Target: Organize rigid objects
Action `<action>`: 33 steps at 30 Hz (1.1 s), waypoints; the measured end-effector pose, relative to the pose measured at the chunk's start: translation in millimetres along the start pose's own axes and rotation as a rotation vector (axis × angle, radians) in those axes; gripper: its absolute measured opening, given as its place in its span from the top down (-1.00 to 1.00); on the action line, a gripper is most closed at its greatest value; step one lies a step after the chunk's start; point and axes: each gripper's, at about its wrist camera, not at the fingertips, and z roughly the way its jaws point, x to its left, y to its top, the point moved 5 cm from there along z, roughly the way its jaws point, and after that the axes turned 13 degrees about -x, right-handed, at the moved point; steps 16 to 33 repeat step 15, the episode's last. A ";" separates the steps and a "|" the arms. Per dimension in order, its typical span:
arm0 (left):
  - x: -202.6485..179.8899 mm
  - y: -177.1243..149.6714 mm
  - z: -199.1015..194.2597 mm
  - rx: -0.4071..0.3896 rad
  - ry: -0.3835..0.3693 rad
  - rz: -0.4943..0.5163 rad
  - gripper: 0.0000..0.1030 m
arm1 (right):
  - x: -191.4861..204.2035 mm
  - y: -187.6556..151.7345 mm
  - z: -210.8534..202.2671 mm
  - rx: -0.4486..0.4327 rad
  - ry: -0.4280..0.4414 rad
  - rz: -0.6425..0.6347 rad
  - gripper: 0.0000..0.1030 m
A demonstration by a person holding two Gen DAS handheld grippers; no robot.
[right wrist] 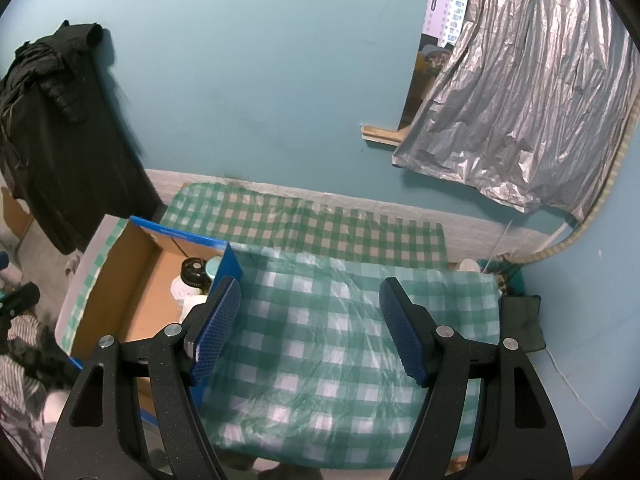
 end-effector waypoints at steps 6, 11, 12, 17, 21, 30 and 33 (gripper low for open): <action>-0.9 -2.3 0.0 0.000 0.003 0.014 -0.98 | 0.6 -1.5 -0.2 0.002 0.001 0.001 -0.40; -0.1 -3.7 -0.6 0.007 0.002 0.017 -0.98 | 1.5 -5.2 -0.3 0.004 -0.001 0.000 -0.40; 0.0 -3.9 -0.7 0.009 0.003 0.017 -0.98 | 1.5 -5.2 -0.6 0.004 0.001 0.002 -0.40; 1.1 -4.5 -0.6 0.017 0.003 0.017 -0.98 | 1.7 -6.3 -2.0 0.005 0.001 0.002 -0.40; 1.1 -4.5 -0.6 0.017 0.003 0.017 -0.98 | 1.7 -6.3 -2.0 0.005 0.001 0.002 -0.40; 1.1 -4.5 -0.6 0.017 0.003 0.017 -0.98 | 1.7 -6.3 -2.0 0.005 0.001 0.002 -0.40; 1.1 -4.5 -0.6 0.017 0.003 0.017 -0.98 | 1.7 -6.3 -2.0 0.005 0.001 0.002 -0.40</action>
